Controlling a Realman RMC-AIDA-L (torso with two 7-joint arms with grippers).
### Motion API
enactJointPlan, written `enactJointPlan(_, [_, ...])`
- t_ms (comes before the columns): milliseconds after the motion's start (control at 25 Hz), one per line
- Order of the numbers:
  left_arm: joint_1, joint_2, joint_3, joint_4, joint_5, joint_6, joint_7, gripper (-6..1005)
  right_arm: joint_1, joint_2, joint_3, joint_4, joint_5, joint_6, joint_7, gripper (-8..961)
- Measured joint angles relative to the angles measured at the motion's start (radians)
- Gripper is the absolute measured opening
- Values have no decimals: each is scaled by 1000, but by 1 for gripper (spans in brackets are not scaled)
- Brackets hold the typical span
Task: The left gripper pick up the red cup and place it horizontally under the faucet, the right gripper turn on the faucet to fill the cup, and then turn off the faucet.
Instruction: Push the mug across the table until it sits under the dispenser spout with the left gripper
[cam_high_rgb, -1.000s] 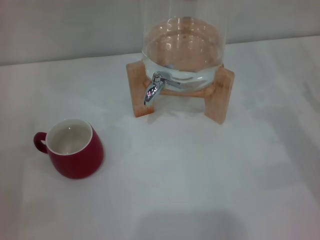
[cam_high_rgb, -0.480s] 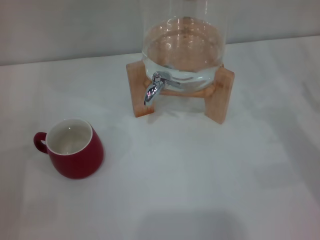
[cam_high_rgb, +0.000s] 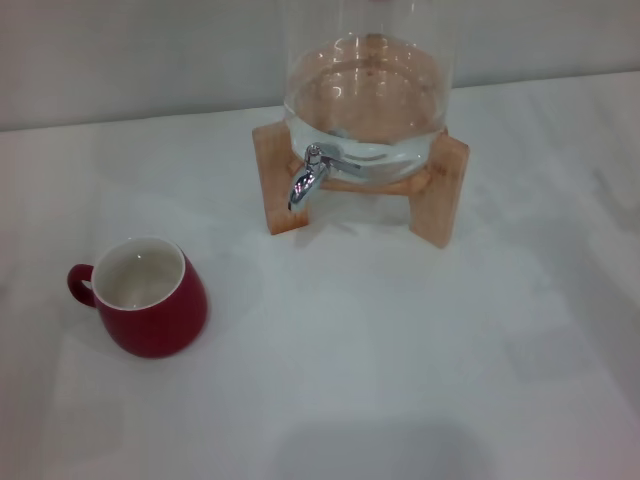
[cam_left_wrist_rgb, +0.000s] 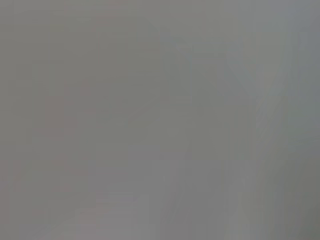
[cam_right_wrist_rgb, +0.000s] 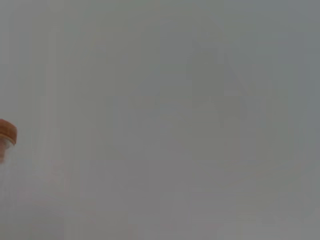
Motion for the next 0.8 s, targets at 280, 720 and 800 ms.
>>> enactJointPlan(280, [2, 0, 0, -8, 57, -12, 4, 882, -2, 0, -20, 13, 0, -11, 3, 871])
enactJointPlan(720, [-1, 0, 0, -36, 135, -40, 15, 881, -3, 0, -50, 22, 0, -17, 15, 871])
enactJointPlan(800, [1, 0, 0, -36, 144, -42, 17, 881, -3, 0, -53, 22, 0, -17, 15, 870])
